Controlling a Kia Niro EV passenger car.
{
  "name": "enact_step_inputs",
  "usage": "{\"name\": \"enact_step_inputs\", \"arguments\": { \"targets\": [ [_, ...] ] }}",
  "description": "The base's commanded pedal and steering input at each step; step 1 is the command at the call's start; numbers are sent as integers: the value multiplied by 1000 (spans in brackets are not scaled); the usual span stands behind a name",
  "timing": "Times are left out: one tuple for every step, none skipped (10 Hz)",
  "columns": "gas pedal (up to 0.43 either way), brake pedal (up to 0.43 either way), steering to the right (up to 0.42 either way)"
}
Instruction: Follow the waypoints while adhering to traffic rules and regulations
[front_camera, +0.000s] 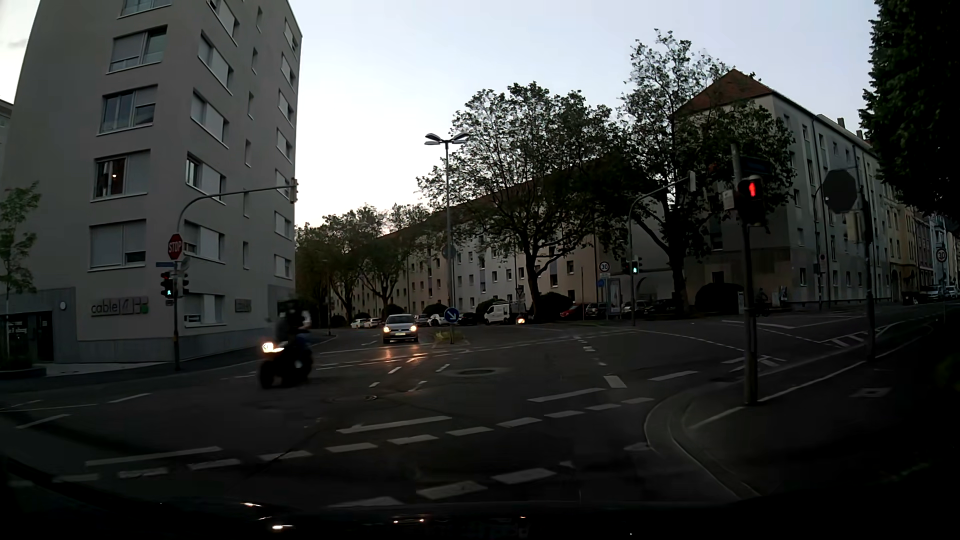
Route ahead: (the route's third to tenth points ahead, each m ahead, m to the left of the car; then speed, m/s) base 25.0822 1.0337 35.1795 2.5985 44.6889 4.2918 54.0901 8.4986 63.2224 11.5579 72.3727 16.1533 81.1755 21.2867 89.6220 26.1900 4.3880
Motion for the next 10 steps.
{"name": "enact_step_inputs", "arguments": {
  "targets": [
    [280, 0, 18],
    [268, 0, 18],
    [260, 0, 18],
    [248, 0, 18],
    [248, 0, 18],
    [248, 0, 18],
    [240, 0, 18],
    [220, 0, 18],
    [209, 0, 18],
    [197, 0, 18]
  ]
}}
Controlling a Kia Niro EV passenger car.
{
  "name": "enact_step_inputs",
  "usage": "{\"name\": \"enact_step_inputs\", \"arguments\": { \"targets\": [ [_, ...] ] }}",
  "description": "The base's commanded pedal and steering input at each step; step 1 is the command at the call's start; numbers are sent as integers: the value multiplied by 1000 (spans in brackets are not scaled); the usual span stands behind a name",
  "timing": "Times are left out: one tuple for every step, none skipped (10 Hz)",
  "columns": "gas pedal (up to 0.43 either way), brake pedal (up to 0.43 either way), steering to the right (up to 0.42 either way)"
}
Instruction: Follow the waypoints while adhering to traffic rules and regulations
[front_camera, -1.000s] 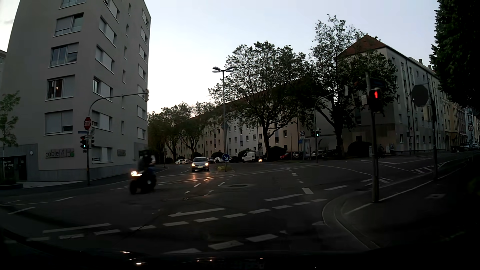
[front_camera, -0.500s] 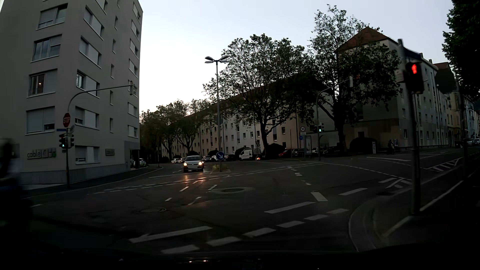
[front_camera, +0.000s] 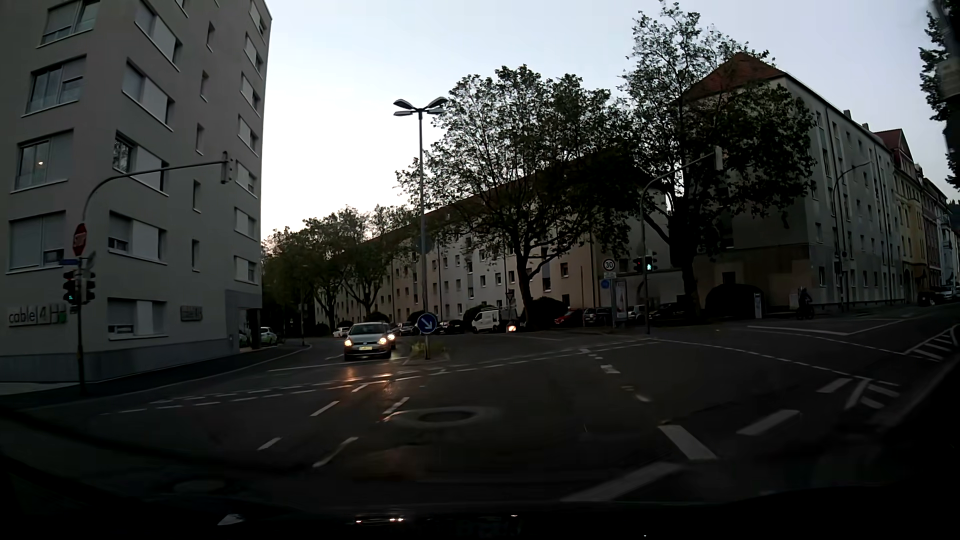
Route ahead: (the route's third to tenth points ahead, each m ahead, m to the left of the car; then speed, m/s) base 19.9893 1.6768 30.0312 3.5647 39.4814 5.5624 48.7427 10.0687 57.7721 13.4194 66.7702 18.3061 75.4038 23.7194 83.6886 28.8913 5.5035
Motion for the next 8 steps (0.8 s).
{"name": "enact_step_inputs", "arguments": {
  "targets": [
    [197, 0, 16],
    [197, 0, 15],
    [197, 0, 15],
    [197, 0, 12],
    [197, 0, 8],
    [197, 0, 6],
    [197, 0, 6],
    [197, 0, 6]
  ]
}}
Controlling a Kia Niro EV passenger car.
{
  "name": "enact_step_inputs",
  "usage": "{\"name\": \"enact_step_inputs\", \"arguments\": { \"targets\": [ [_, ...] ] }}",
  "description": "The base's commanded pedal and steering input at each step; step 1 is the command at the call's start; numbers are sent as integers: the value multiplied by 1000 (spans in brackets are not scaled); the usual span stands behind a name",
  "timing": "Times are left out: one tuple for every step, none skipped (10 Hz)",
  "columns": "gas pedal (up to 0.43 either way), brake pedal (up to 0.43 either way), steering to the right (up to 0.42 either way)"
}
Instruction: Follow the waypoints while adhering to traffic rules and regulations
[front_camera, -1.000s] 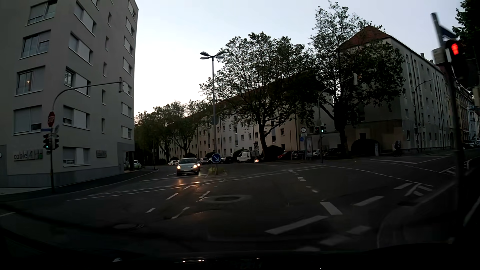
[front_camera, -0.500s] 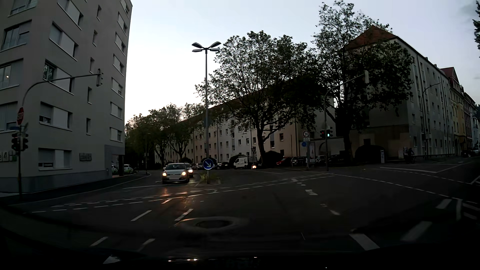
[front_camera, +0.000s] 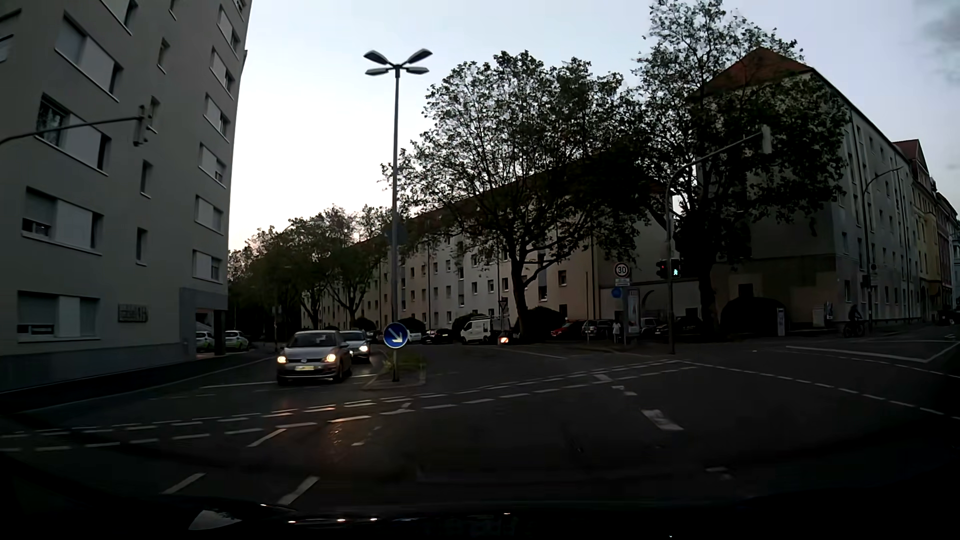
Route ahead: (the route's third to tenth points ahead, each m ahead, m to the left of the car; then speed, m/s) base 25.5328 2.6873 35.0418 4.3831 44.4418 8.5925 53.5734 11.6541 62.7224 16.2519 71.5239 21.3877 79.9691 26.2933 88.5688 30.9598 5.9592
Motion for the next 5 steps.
{"name": "enact_step_inputs", "arguments": {
  "targets": [
    [197, 0, 4],
    [197, 0, 2],
    [197, 0, -1],
    [197, 0, -1],
    [197, 0, -1]
  ]
}}
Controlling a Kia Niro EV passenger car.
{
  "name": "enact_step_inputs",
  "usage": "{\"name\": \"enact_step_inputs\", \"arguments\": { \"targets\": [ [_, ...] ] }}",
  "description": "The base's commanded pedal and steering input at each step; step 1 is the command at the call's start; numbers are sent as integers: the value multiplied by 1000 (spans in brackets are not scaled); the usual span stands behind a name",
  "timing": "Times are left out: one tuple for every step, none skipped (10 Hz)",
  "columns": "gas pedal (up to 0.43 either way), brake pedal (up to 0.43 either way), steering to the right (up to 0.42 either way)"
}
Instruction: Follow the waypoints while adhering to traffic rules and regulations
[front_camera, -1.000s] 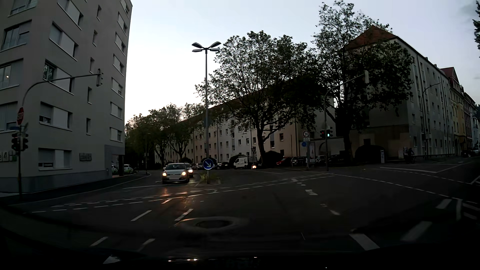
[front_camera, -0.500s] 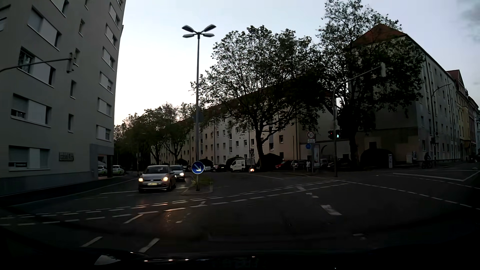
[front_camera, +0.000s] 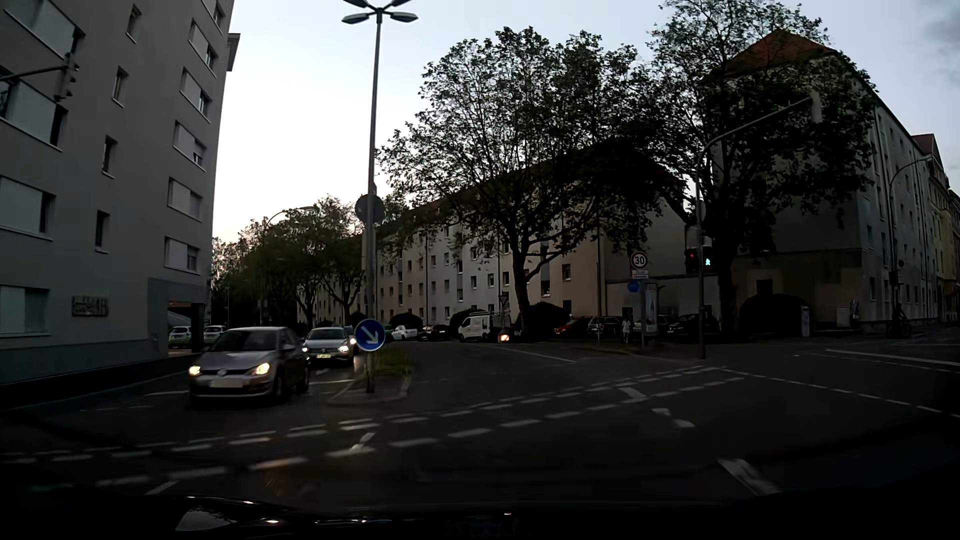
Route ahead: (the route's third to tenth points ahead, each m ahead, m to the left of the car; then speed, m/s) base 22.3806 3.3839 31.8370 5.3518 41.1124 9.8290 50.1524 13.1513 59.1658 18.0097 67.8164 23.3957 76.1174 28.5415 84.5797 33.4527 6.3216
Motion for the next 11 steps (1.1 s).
{"name": "enact_step_inputs", "arguments": {
  "targets": [
    [197, 0, -1],
    [197, 0, -1],
    [197, 0, -1],
    [197, 0, -1],
    [189, 0, -2],
    [177, 0, -2],
    [157, 0, -2],
    [157, 0, -2],
    [157, 0, -2],
    [157, 0, -3],
    [157, 0, -3]
  ]
}}
